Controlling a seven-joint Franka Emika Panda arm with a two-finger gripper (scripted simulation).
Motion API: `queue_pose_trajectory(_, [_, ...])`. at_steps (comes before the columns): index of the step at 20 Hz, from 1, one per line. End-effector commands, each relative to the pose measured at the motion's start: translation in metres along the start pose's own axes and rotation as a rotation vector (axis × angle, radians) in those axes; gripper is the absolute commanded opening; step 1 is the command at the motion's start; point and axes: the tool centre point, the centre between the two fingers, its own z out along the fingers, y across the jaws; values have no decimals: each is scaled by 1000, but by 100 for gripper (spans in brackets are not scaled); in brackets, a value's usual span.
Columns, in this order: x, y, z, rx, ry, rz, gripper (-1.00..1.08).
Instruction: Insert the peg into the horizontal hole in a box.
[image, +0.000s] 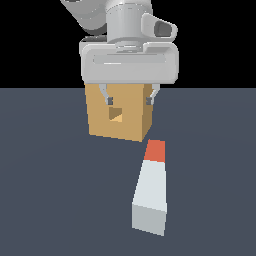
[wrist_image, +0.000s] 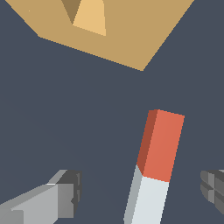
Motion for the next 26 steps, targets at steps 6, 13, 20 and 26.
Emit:
queue_pose_trajectory(6, [-6, 3, 6, 0, -2, 14, 100])
queue_pose_trajectory(13, [-38, 17, 32, 1, -8, 80, 100])
queue_pose_trajectory(20, [-85, 33, 70, 2, -16, 178, 100])
queue_pose_trajectory(26, [-108, 40, 87, 3, -18, 225, 100])
